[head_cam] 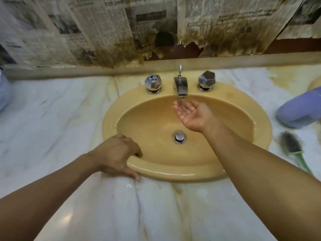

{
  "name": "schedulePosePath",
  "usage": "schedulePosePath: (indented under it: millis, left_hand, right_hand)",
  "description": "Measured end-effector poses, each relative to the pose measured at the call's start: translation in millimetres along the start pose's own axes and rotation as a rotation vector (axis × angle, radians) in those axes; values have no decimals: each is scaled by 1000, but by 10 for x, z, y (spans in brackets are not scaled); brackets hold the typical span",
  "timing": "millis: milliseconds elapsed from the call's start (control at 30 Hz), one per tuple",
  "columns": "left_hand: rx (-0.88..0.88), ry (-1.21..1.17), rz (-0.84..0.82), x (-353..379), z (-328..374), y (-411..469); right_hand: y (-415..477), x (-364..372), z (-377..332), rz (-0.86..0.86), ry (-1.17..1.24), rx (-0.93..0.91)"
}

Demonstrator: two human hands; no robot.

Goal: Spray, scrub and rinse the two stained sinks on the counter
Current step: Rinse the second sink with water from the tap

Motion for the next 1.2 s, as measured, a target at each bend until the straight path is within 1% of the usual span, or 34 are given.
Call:
schedulePosePath:
  millis: [67, 133, 200, 233, 267, 333, 367, 400, 433, 467, 500, 533, 567, 600, 633, 667, 700, 733, 833, 933, 1000, 1067, 1133, 1200]
  left_hand:
    - [73, 54, 57, -48, 0, -8]
    - [136, 87, 124, -100, -18, -19]
    - [174, 104, 182, -146, -103, -45]
    - [181, 111, 201, -162, -170, -69]
    - [185, 117, 215, -175, -243, -97]
    - [188, 127, 233, -193, -368, -138]
    - [188, 131, 232, -188, -398, -141]
    - [189, 131, 226, -180, -407, -136]
    - [191, 126, 225, -164, -401, -134]
    - [192, 117, 234, -148, -390, -140]
    - [186, 112, 244, -136, -377, -151]
    - [166, 112, 246, -130, -358, -157]
    - [138, 112, 235, -113, -320, -153]
    - [103, 110, 209, -92, -259, -136]
    - [62, 110, 165, -61, -186, -102]
    - [21, 112, 108, -21, -99, -58]
    - [-19, 110, 55, 12, -16, -19]
    - [-55, 106, 18, 31, 57, 8]
    - [-122, 53, -15, 46, 277, 72]
    - [-127, -62, -12, -29, 871, 404]
    - [-111, -145, 13, -159, 1400, 821]
    - [-132, -277, 44, -311, 1809, 1262]
    - [-154, -456, 38, -455, 2076, 1675]
    - [-208, -681, 18, -534, 2239, 2088]
  right_hand:
    - [57, -5, -32, 22, 9, -5]
    - [92, 42, 33, 24, -77, 22]
    - [104, 224, 268, -38, -179, 109]
    - [86, 360, 464, -93, -233, 186]
    - [31, 506, 682, -154, -319, 271]
    - [-81, 714, 1043, -241, -619, 383]
    - [-119, 757, 1128, -248, -784, 392]
    - [-138, 753, 1122, -209, -922, 360]
    - [-139, 711, 1034, -142, -1021, 291]
    - [-111, 637, 883, -68, -1055, 207]
    - [-82, 532, 696, -4, -1020, 136]
    - [-44, 406, 493, 52, -919, 86]
    - [-11, 269, 306, 87, -751, 54]
    - [8, 161, 155, 92, -523, 34]
    - [22, 89, 38, 87, -281, 23]
    - [27, 41, -47, 79, -98, 15]
    - [18, 21, -102, 67, -26, 12]
    - [-11, 18, -117, 64, -48, 17]
    - [-210, 78, -57, 12, -301, 99]
    - [-591, 30, -94, -6, -532, 219]
    - [-909, -119, -240, 58, -667, 272]
    - [-1238, -300, -459, 153, -798, 288]
    - [-1536, -500, -781, 278, -955, 220]
    - [-1752, -676, -1169, 403, -1092, 61]
Point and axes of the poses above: each hand's wrist, its own y-axis towards the middle knuckle, its own x-axis out of the palm, z = x × y, the point moved 10 cm from there along y, towards the middle knuckle, and after that the axes turned 5 degrees about x, right-handed, at the moved point
